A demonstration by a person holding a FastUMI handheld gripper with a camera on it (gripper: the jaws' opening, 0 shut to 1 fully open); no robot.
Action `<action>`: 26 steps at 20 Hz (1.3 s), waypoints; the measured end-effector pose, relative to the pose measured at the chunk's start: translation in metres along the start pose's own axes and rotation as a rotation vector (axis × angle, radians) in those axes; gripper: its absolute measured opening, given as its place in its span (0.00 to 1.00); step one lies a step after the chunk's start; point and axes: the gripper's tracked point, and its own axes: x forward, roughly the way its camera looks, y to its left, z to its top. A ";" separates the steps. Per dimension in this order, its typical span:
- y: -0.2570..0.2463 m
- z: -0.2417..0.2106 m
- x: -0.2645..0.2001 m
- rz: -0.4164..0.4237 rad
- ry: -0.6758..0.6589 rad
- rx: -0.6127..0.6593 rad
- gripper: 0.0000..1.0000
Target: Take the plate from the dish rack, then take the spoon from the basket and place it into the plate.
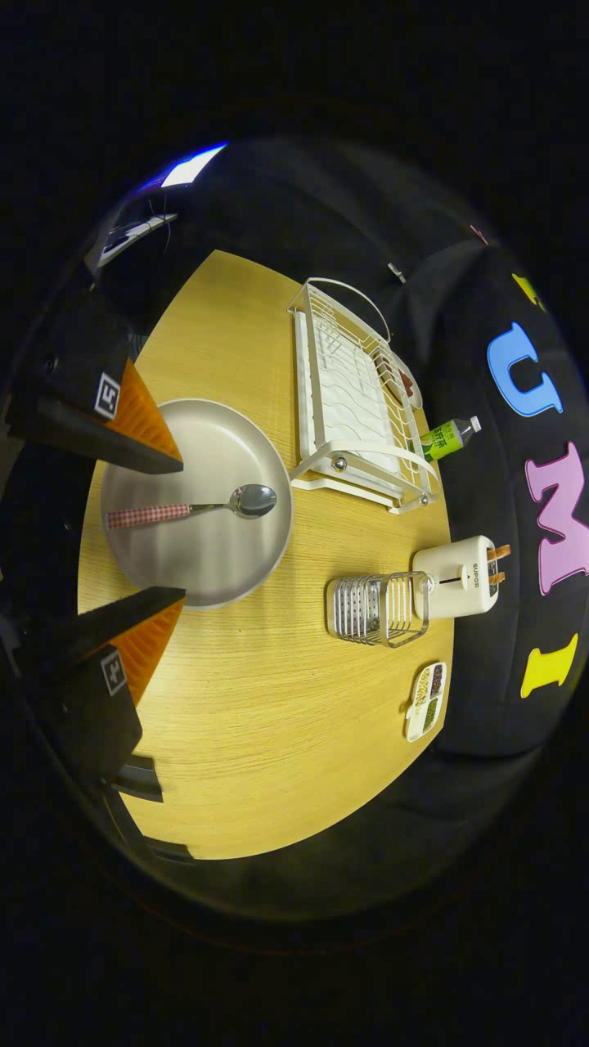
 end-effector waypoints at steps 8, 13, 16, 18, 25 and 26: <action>-0.001 0.036 -0.018 -0.021 -0.096 -0.023 0.98; -0.001 0.113 -0.060 -0.058 -0.283 -0.074 0.98; 0.004 0.162 -0.097 -0.071 -0.399 -0.090 0.98; 0.009 0.196 -0.124 -0.068 -0.479 -0.089 0.98; 0.009 0.280 -0.221 -0.126 -0.722 -0.217 0.97; 0.010 0.286 -0.231 -0.131 -0.745 -0.241 0.97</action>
